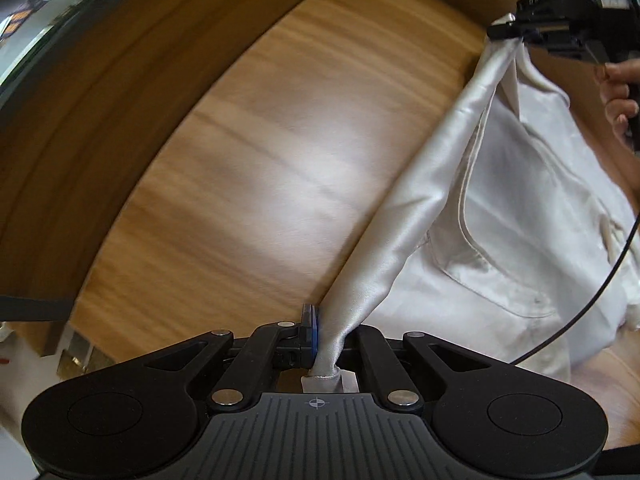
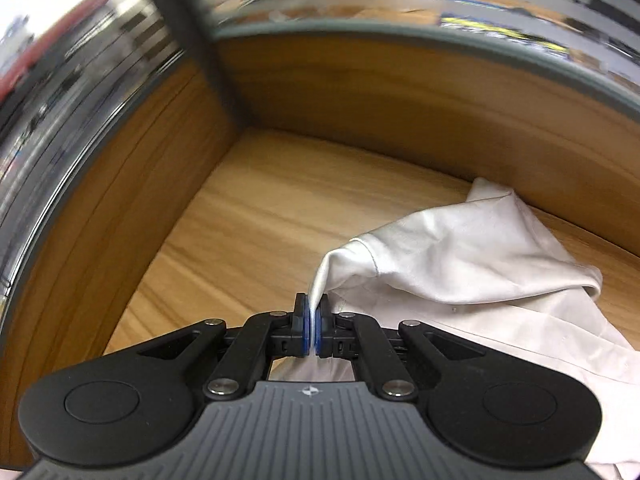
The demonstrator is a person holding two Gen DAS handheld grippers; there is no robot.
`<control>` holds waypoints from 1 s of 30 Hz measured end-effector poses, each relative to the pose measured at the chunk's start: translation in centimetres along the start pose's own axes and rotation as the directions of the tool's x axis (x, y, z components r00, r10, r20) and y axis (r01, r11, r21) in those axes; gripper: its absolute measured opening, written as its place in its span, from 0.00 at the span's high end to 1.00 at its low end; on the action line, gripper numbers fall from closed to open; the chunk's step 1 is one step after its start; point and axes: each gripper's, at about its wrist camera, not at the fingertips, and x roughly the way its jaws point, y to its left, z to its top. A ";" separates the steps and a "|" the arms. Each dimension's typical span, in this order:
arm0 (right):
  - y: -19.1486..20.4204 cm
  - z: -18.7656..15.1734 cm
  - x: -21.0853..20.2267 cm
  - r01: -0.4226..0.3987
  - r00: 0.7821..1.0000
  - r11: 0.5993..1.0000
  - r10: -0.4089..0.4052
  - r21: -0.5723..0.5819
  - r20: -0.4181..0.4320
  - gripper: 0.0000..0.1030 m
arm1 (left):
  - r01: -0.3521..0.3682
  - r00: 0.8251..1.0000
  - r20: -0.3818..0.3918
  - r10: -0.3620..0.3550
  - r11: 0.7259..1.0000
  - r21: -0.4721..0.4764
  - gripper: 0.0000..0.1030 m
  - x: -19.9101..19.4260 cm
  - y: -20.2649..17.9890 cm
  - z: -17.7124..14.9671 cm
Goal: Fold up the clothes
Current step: 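Open both grippers and lay the shirt flat on the desk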
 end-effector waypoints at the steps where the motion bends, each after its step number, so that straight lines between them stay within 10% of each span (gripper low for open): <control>1: 0.7 0.0 0.3 -0.009 1.000 1.000 0.009 -0.012 -0.008 0.97 | -0.006 1.000 -0.006 0.006 1.000 -0.001 0.96 0.0 0.1 -0.1; 9: 0.5 -0.2 -2.4 -0.102 0.994 0.995 0.103 0.019 -0.036 0.69 | 0.006 0.999 0.043 -0.011 0.993 0.122 0.59 -1.7 -2.2 0.8; 18: -6.1 -5.0 -13.2 -0.016 1.000 1.000 0.016 0.008 0.010 0.60 | 0.100 0.991 0.054 -0.125 0.936 0.338 0.54 -2.1 -6.9 3.0; 30: -14.5 -21.2 -22.7 0.081 0.997 0.991 -0.078 0.107 -0.027 0.57 | 0.226 0.972 -0.072 -0.222 0.819 0.528 0.47 -0.9 -14.3 -1.6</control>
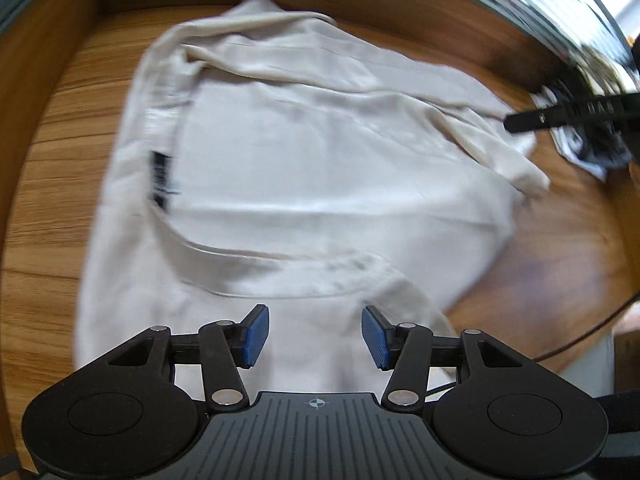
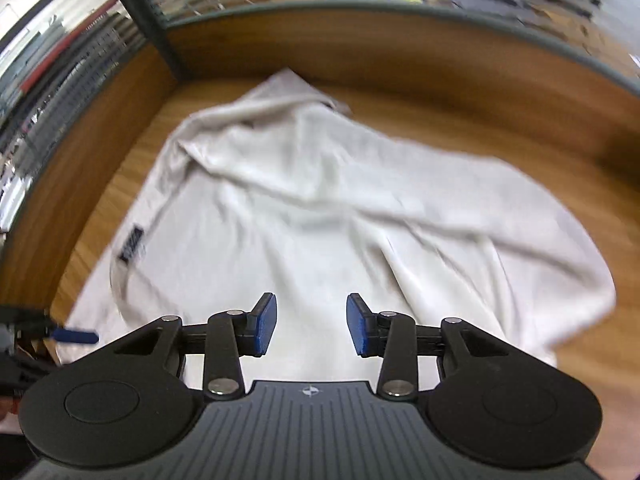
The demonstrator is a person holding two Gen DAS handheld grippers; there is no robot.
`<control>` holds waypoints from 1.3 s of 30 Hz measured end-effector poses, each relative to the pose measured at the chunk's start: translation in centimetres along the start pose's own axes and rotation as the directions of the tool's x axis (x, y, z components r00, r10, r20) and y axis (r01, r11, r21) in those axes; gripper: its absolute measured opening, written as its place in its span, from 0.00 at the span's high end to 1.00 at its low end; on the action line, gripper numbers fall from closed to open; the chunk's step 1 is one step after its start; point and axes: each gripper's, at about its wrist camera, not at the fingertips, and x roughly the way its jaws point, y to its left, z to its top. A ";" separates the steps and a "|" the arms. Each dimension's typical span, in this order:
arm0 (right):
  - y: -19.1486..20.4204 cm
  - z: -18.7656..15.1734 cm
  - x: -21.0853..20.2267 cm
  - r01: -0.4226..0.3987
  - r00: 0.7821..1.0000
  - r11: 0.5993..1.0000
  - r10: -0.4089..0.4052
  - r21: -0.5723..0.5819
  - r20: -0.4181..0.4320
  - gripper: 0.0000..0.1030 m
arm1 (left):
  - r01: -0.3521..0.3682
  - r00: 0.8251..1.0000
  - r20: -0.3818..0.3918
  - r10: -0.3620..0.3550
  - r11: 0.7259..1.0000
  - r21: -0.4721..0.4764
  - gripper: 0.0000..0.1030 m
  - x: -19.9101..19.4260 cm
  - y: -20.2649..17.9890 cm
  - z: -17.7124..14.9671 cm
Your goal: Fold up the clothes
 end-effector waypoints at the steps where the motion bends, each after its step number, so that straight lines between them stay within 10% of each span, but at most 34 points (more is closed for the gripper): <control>1: -0.6 -1.4 -0.5 -0.003 1.000 1.000 0.003 0.007 -0.005 0.57 | 0.006 1.000 -0.008 -0.006 1.000 0.009 0.47 0.4 -0.7 0.0; 13: -2.7 -12.5 -3.9 -0.016 0.999 1.000 0.016 0.002 -0.046 0.56 | 0.066 0.993 -0.098 -0.060 0.996 0.060 0.42 3.8 -7.7 -0.8; 25: -7.6 -17.9 -4.7 0.036 0.996 0.999 -0.036 0.001 -0.087 0.56 | -0.101 0.979 -0.182 0.091 0.994 -0.048 0.44 8.0 -10.1 -3.2; 30: -8.1 -17.9 -4.3 0.033 0.997 0.999 -0.033 -0.006 -0.063 0.56 | -0.121 0.982 -0.158 0.107 0.989 -0.088 0.95 7.3 -9.9 -3.1; 39: -3.3 -16.0 -1.5 -0.008 1.000 0.998 0.007 -0.057 -0.017 0.51 | -0.116 0.989 0.072 0.128 0.981 -0.156 0.97 0.4 -5.5 1.5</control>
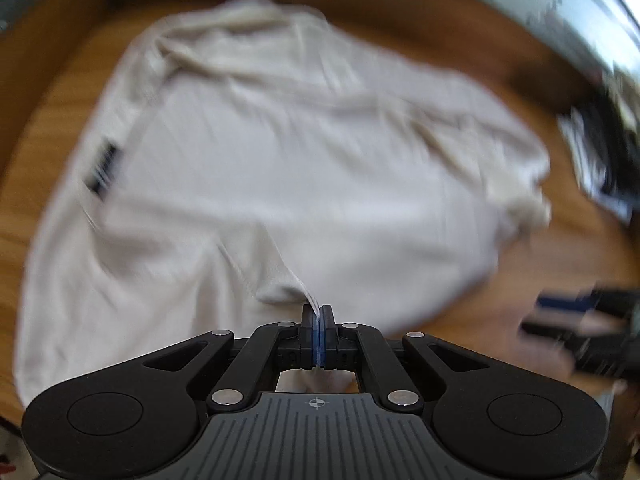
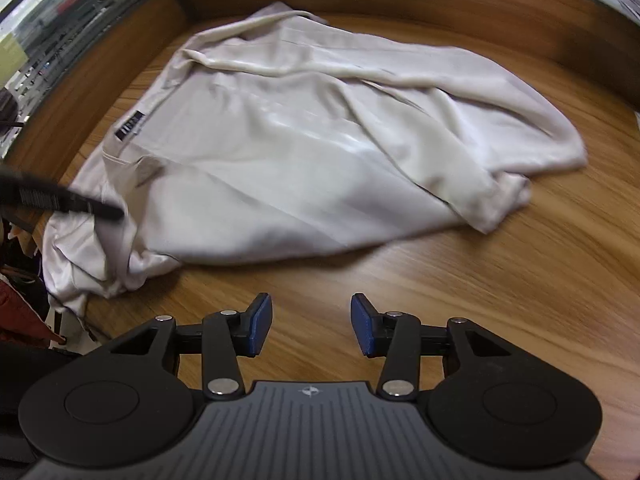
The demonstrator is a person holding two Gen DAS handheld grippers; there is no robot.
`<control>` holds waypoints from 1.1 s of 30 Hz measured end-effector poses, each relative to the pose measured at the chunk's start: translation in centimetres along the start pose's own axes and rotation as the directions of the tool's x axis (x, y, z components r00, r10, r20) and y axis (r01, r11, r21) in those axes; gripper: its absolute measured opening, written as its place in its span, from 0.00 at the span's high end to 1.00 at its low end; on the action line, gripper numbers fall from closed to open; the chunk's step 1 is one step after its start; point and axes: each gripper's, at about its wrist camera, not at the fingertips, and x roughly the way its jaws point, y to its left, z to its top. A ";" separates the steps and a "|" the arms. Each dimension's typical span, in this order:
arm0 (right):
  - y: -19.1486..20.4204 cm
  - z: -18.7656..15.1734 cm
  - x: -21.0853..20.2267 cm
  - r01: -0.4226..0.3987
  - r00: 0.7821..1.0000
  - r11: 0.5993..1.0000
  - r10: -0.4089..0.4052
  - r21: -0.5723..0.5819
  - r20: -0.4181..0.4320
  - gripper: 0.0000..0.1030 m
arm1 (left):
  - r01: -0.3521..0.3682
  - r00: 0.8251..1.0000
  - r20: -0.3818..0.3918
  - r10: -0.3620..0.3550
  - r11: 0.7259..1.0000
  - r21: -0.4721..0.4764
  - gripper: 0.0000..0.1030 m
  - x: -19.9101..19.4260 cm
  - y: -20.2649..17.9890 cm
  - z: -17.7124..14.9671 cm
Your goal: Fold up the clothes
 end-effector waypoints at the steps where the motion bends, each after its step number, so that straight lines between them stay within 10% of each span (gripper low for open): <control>1: 0.7 0.3 0.5 0.003 1.000 1.000 -0.003 0.000 0.006 0.50 | -0.011 1.000 0.029 0.010 1.000 0.006 0.97 -0.6 0.8 0.9; 8: 4.9 2.5 4.9 0.066 0.998 0.998 -0.066 -0.025 0.008 0.49 | -0.083 0.981 0.179 0.077 0.996 0.028 0.97 -3.3 6.4 6.2; 20: 5.3 6.7 10.1 0.275 0.961 0.961 -0.275 0.010 0.041 0.37 | -0.111 0.974 0.193 0.115 0.993 -0.029 0.97 -2.8 12.8 7.2; 24: 5.8 8.2 10.9 0.266 0.964 0.962 -0.266 -0.052 0.021 0.96 | -0.092 0.977 0.184 0.104 0.993 -0.068 0.97 -2.6 14.1 6.9; 33: 7.5 16.9 6.7 0.330 0.940 0.929 -0.308 -0.166 0.143 0.97 | -0.065 0.985 0.150 0.083 0.990 -0.122 0.97 -1.5 15.9 6.2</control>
